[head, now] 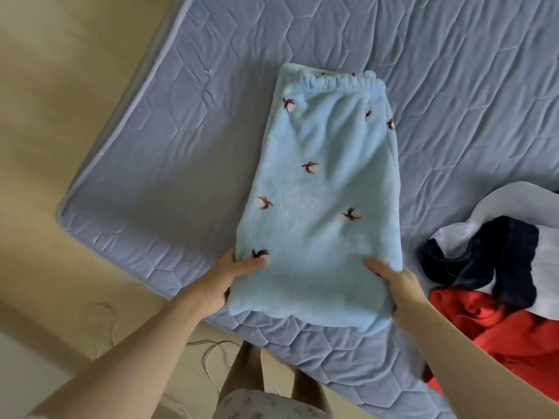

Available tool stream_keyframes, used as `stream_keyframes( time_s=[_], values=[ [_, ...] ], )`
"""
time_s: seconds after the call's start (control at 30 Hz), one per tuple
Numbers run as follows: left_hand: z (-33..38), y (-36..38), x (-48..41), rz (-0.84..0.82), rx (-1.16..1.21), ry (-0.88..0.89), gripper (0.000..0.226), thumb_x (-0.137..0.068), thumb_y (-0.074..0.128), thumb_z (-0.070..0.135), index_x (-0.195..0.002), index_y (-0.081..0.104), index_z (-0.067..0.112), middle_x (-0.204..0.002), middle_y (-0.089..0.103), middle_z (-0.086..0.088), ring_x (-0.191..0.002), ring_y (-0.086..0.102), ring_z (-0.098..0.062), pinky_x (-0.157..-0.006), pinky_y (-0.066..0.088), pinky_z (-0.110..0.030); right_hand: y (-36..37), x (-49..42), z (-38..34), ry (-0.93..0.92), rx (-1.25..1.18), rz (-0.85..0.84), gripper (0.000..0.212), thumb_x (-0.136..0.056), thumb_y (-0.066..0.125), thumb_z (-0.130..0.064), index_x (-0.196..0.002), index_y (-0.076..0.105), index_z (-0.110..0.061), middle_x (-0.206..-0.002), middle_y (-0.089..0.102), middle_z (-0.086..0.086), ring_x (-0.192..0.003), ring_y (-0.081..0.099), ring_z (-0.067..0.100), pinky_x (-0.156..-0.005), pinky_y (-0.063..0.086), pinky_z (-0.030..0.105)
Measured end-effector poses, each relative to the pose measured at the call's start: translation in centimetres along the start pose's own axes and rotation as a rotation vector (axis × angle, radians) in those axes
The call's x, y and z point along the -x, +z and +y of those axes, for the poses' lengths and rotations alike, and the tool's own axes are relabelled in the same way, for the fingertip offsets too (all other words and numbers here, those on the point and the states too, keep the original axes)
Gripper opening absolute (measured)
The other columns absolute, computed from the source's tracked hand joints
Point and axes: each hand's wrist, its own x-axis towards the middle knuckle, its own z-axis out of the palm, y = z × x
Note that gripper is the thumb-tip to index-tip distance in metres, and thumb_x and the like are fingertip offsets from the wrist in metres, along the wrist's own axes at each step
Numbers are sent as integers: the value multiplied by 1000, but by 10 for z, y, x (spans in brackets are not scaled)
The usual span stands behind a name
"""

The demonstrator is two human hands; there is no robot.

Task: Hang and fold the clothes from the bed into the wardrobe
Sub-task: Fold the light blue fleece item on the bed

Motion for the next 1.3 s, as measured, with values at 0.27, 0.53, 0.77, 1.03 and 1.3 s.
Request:
stream_keyframes(
  time_s=[0.27, 0.53, 0.77, 1.03, 1.3],
  values=[
    [10, -6, 6, 11, -576, -295, 62, -67, 82, 19, -122, 55, 13, -119, 62, -2, -114, 55, -21, -105, 40, -36, -13, 13, 30, 58, 118, -140, 69, -49, 79, -40, -108, 61, -11, -104, 68, 12, -98, 63, 31, -82, 52, 41],
    [15, 8, 1, 90, -143, -28, 45, -59, 84, 21, -100, 64, 15, -87, 74, -1, -80, 70, -19, -61, 54, -27, -17, 16, 24, -60, -23, -77, 40, -56, 79, -37, -89, 66, -19, -82, 74, 2, -74, 70, 21, -61, 54, 32],
    [-20, 0, -17, 344, -740, -272, 30, -78, 72, 37, -96, 63, 15, -103, 68, -6, -96, 62, -23, -90, 48, -35, -9, 11, 43, 62, 344, -24, 25, -87, 62, -28, -106, 58, -12, -95, 60, 4, -77, 54, 13, -57, 40, 24],
    [35, 13, -71, 439, -206, 104, 52, -81, 71, 16, -125, 48, -2, -116, 61, -21, -95, 65, -30, -77, 54, -38, 4, -26, -2, 54, 88, 34, 71, -80, 71, -34, -138, 32, -22, -114, 49, 4, -75, 51, 11, -54, 37, 24],
    [128, 29, -158, 485, -251, 403, 65, -80, 72, 23, -132, 34, 20, -117, 51, 3, -98, 59, -15, -78, 51, -31, 50, -106, -111, -226, 17, 75, 62, -82, 67, -35, -134, 35, -25, -88, 50, -8, -74, 55, 11, -55, 45, 26]
  ],
)
